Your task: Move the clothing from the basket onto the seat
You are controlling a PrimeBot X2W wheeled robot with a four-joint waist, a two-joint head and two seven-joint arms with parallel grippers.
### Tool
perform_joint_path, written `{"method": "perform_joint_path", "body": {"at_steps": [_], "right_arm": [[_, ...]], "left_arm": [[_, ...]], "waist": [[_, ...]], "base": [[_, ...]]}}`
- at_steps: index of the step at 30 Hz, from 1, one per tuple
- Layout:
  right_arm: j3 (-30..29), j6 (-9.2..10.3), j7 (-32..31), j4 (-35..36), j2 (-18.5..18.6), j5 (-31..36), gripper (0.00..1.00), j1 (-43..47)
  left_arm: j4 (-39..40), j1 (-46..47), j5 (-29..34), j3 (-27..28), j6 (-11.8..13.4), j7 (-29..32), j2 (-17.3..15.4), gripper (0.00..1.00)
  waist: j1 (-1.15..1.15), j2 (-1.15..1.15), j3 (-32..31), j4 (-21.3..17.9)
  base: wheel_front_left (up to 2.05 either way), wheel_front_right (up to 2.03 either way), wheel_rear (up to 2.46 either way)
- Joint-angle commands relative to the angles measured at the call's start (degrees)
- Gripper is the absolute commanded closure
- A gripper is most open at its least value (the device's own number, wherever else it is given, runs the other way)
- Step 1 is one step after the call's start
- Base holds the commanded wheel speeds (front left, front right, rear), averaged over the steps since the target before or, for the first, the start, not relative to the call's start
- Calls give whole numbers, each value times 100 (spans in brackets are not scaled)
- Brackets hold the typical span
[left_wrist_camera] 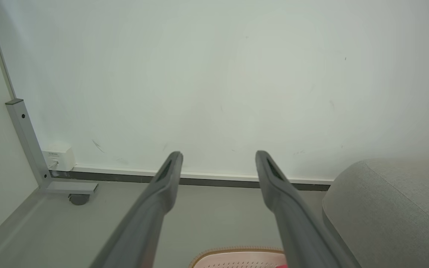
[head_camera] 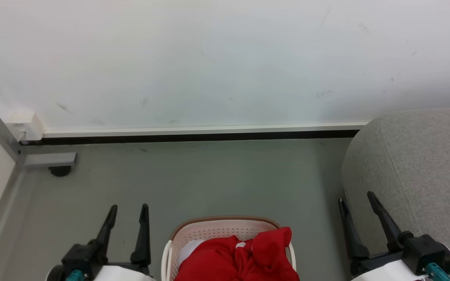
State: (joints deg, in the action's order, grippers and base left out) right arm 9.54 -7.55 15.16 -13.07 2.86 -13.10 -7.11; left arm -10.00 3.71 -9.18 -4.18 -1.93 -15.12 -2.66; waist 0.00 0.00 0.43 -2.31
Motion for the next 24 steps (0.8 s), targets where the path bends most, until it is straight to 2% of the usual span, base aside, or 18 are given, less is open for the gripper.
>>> {"method": "perform_joint_path", "body": {"at_steps": [1,12,24], "right_arm": [[4,12,0,-22,6,2,0,-75],[40,12,0,6,5,-38,0,-120],[-118,12,-1,173,7,-70,0,-389]], "left_arm": [[-5,29,-94,12,-11,-6,-41,0],[-132,73,-93,10,-40,-5,-40,0],[-483,453,156,-19,-124,-5,-39,0]], "waist": [[0,0,1,-8],[0,0,134,-193],[0,0,830,-593]], "base": [[0,0,0],[0,0,0],[0,0,0]]}}
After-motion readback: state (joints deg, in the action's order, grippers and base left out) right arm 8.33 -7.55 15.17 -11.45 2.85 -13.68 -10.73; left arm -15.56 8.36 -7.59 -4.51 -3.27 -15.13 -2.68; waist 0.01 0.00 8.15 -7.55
